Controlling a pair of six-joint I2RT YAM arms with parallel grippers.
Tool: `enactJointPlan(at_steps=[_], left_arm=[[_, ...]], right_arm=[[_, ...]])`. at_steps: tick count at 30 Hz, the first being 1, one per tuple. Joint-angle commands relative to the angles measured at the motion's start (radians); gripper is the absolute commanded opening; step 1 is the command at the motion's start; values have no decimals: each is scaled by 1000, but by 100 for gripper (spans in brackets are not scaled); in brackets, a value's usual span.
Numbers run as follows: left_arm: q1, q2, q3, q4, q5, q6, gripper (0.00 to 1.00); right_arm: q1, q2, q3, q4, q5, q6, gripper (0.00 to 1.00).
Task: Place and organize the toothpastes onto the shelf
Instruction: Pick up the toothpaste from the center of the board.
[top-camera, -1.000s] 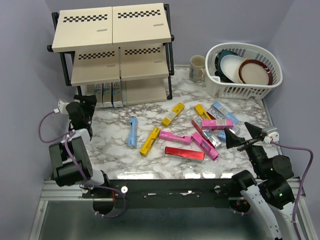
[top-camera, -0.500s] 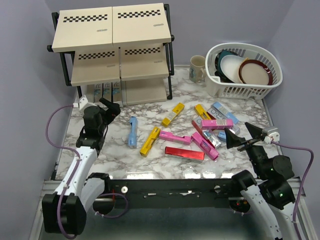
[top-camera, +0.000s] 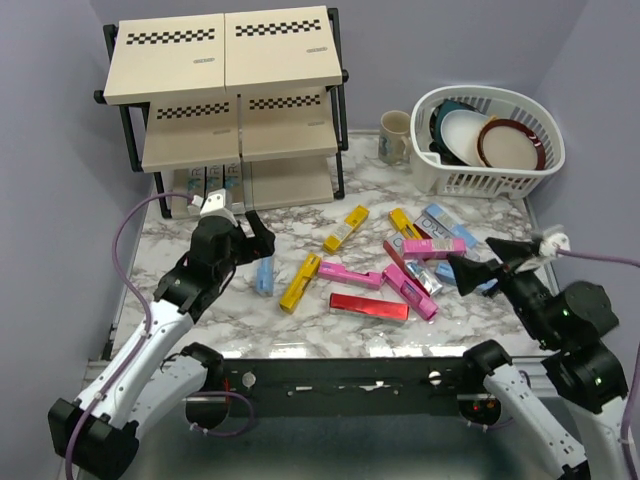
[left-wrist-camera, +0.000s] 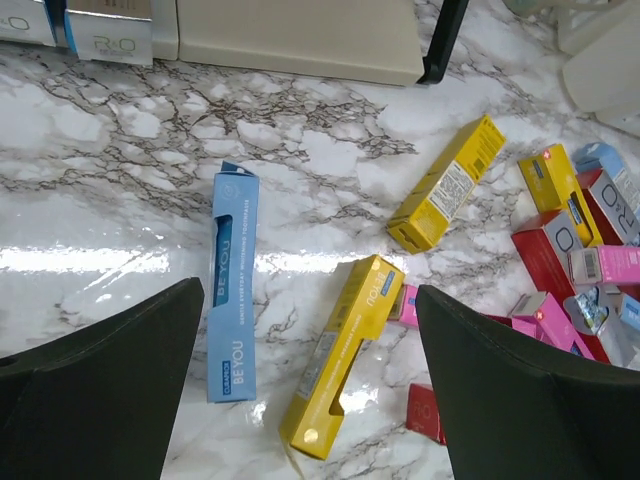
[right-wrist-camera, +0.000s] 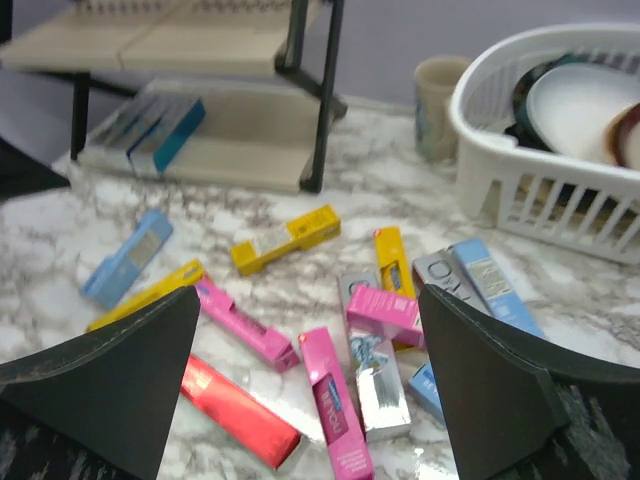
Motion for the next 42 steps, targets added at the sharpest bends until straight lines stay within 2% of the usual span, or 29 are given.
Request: enactJointPlan(at_steps=[1,2,8,12,18,22,26,34,42], left_arm=[[-9,-90,68,-190,-3,100,99],[-9,-110,82,-203,-1,127,99],[-9,-289,55,-201,-52,214,99],[-8,-395,12,-169,-92,227,99],[-3,-476,-10,-162,-166,241,99],[6,-507,-16,-163,-170,235,99],[27,-525,-21,-163,-181,237,99],[63,-536,-25,-157,-161,232,99],[95,-529,-30,-149,-127,234,99]], right_arm=[[7,216,56,-137,-237,-74,100],[7,248,62,-140,-308,-82,100],[7,551,70,-149,-500,-49,100],[19,644,14,-65,-526,-37,100],[94,769,-42,13,-474,-60,100],[201,862,-51,51,-422,-83,100],[298,966,-19,62,-326,-129,100],[498,1195,84,49,-227,-221,100],[582,1402,182,-1,-143,-261,100]])
